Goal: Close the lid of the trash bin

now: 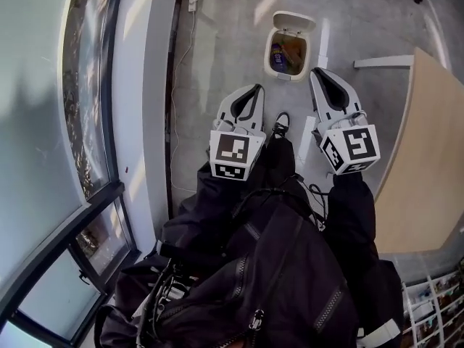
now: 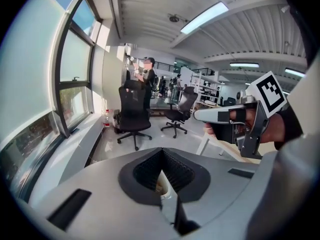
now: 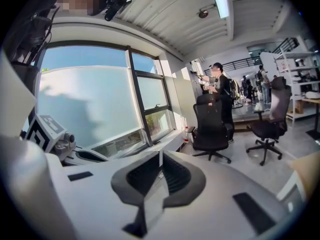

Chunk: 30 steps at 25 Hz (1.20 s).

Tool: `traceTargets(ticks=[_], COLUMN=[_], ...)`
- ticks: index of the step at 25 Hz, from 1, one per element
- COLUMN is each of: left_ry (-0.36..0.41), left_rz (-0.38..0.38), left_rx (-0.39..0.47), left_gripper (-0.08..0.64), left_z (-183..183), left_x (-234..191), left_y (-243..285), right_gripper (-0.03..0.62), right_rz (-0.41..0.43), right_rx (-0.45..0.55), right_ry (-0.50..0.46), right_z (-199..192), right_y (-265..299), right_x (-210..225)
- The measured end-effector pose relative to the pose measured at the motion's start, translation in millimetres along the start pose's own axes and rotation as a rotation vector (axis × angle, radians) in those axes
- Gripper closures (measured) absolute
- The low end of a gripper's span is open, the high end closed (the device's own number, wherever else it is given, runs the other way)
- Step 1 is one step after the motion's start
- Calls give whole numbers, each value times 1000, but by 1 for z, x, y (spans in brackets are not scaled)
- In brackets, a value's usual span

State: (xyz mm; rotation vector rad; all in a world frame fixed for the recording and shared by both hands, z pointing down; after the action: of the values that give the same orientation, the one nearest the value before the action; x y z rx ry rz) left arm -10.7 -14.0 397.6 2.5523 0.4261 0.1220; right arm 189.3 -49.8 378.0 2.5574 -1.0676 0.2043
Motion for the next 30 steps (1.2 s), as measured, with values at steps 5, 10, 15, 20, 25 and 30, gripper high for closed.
traceTargets(ticks=[5,10,15,20,25,30], left_ry=[-38,-72,-125,-134,-159,-178], left_rz=[9,17,38,38,56,51], left_rx=[-63,-119,-193,-236,-276,-317], left_gripper=[558,557,558,558,558,558], left_z=[-42,-93,-150,-185,-214,-235], left_x=[-26,-48,-68,-84,-94,-96], left_y=[18,33,48,65,75,78], right_gripper=[584,584,583,583,583,583], right_rz=[7,-2,-16,-34,-48,-80], right_rx=[-91,-194,-278,-305,-328,-336], right_ry=[-7,-28,-49,-47,-51,-58], right_z=[-37,-86,-134,-167,-193,-203], right_y=[43,86,135,174,194,211], right_x=[21,54,94,121,144,171])
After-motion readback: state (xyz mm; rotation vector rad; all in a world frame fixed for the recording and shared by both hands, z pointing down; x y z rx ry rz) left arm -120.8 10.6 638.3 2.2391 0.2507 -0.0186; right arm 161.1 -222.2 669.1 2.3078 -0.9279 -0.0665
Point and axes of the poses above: the fingertips, and each gripper's own axes: y forward along the fingers, x to its right, z out of its top, the point moved 9 cm from there along -y, backward along the fingers, and after that the axes turned 9 degrees about z, right-handed, at the moved point
